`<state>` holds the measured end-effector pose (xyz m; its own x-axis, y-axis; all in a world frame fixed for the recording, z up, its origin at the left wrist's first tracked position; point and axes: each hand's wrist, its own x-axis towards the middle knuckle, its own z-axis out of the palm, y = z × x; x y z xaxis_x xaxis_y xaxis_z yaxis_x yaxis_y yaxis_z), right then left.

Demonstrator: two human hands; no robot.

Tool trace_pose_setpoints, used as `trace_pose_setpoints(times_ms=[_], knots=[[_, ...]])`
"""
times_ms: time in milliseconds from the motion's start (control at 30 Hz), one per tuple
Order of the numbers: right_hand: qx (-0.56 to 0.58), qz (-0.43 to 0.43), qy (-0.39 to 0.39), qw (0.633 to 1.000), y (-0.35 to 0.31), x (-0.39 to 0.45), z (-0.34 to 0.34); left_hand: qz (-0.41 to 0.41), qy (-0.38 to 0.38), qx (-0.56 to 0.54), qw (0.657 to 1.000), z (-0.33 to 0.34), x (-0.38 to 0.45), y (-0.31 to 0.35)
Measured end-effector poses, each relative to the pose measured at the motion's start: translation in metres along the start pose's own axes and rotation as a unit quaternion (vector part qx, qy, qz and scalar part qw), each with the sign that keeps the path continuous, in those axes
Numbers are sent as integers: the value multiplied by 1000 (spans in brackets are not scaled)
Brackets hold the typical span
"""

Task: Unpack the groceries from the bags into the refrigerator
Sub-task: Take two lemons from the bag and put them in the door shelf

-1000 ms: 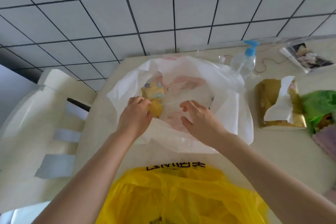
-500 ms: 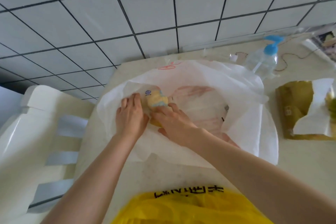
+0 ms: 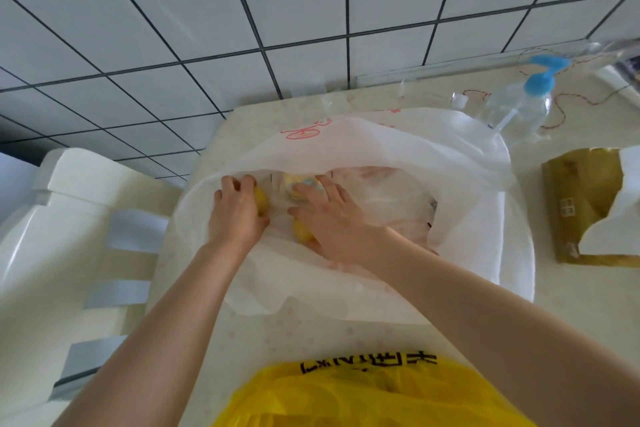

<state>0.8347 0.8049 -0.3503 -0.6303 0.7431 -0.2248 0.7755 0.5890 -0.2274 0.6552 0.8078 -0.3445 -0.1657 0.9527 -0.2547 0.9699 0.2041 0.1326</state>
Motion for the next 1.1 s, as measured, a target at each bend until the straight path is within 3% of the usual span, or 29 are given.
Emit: trace_pose_setpoints(times_ms=[367, 533, 733, 933, 1100], knots=[[35, 35, -14, 999, -2, -9, 6, 56, 51, -46, 996, -3, -31, -6], [141, 75, 16, 987, -4, -34, -1, 43, 70, -132, 988, -16, -63, 6], [293, 126, 131, 939, -22, -88, -38, 46, 88, -306, 947, -40, -119, 20], [324, 166, 209, 907, -68, -168, -63, 37, 89, -418, 903, -57, -201, 34], [392, 218, 242, 860, -118, -243, -46, 25, 64, -497, 865, -50, -283, 30]])
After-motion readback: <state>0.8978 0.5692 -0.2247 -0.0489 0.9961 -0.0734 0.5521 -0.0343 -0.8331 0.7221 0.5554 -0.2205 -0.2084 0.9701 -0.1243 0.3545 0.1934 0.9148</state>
